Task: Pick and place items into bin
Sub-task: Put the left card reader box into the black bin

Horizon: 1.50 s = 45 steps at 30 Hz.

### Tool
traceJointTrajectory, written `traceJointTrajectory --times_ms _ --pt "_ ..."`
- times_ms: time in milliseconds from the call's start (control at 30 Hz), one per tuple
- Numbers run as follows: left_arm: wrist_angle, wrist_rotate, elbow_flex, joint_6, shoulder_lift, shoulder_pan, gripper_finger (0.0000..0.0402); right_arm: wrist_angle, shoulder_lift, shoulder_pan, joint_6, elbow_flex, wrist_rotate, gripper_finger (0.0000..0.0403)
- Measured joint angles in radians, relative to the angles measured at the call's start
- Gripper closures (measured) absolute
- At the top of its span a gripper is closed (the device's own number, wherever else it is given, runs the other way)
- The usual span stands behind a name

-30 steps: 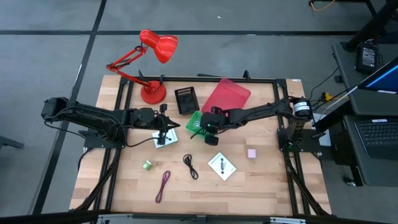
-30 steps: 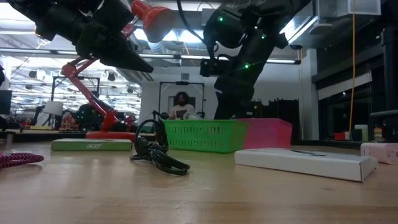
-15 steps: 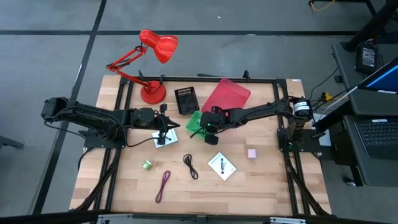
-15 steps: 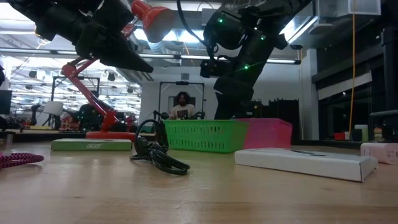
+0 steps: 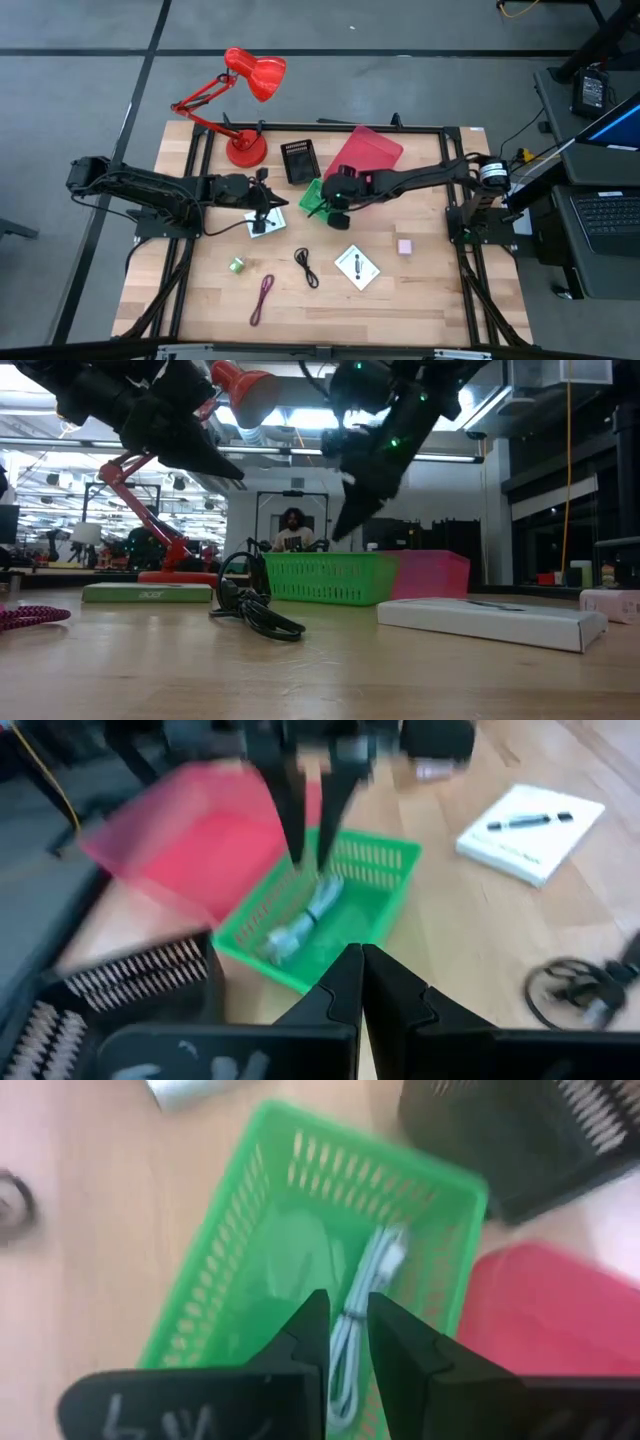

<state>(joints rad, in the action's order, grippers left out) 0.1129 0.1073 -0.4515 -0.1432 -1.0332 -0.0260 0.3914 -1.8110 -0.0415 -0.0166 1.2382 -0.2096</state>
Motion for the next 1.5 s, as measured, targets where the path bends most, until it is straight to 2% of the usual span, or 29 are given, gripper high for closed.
traceJointTrajectory --times_ms 200,433,667,800,967,1133,1500 --pt "-0.067 -0.086 0.003 0.031 0.0 0.033 0.0398 -0.025 0.016 0.041 0.071 0.038 0.0 0.035" --pt "-0.063 -0.088 0.003 0.089 0.0 0.119 0.0398 -0.15 0.016 0.102 0.142 0.044 0.004 0.035" --pt "-0.064 -0.007 0.004 0.107 0.0 0.179 0.0398 -0.304 0.015 0.132 0.263 0.043 0.208 0.035" --pt "-0.082 0.029 0.004 0.196 0.0 0.187 0.0398 -0.432 0.015 0.128 0.309 0.011 0.284 0.035" --pt "-0.249 0.047 -0.034 0.31 0.0 0.188 0.0398 -0.459 0.014 0.102 0.313 -0.041 0.282 0.035" --pt "-0.457 0.111 -0.087 0.433 0.0 0.188 0.0398 -0.517 0.014 0.073 0.314 -0.092 0.282 0.035" --pt "-0.805 0.117 -0.201 0.666 0.0 0.188 0.0398 -0.579 0.014 0.007 0.366 -0.147 0.282 0.035"
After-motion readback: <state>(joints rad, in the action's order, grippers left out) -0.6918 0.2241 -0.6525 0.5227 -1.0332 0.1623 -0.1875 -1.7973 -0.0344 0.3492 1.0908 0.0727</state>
